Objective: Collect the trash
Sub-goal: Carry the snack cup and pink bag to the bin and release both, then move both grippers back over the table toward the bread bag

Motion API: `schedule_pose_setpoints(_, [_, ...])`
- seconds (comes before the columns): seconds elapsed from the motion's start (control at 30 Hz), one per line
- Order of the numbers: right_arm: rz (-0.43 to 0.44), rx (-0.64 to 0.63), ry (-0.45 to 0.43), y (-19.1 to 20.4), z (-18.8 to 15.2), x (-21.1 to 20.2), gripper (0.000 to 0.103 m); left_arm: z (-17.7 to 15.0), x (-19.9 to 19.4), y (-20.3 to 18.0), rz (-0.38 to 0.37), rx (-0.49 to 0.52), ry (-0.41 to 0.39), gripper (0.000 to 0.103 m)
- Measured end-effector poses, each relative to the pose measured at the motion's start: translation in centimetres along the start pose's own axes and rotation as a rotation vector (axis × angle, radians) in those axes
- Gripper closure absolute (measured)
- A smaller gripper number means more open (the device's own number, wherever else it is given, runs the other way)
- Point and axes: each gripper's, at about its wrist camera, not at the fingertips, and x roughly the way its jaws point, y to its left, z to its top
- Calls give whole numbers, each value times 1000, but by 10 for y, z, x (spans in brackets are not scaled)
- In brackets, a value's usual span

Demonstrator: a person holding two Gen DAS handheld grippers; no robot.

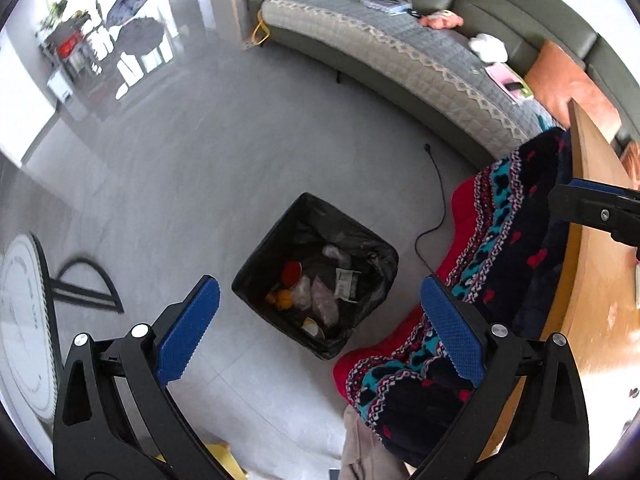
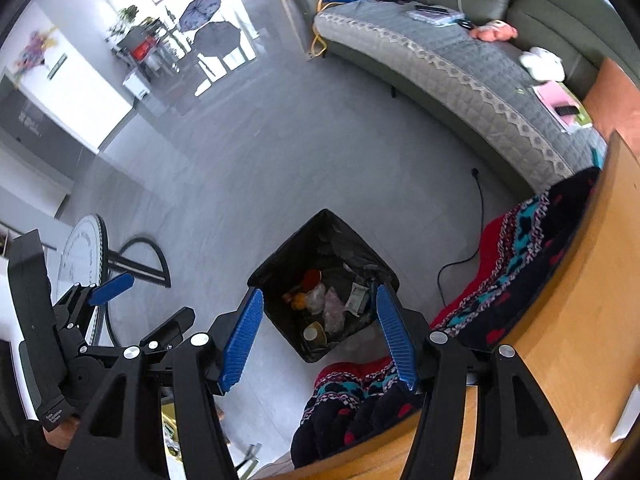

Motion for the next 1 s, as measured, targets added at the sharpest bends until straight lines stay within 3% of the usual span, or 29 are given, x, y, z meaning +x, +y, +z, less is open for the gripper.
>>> schedule_pose_setpoints(0.23, [-11,74,-58,-32,-20,-37,43,9,-18,-45,-51,94,-42,6])
schedule_pose_setpoints(0.53, [-72,185,-118,-84,-58,-85,40,15,-33,-129,-138,256,-76,6])
schedule_pose_setpoints(1.0, [-187,387,-175,-192,-142,-149,36,-12,-53,-269,-274,489,-80,6])
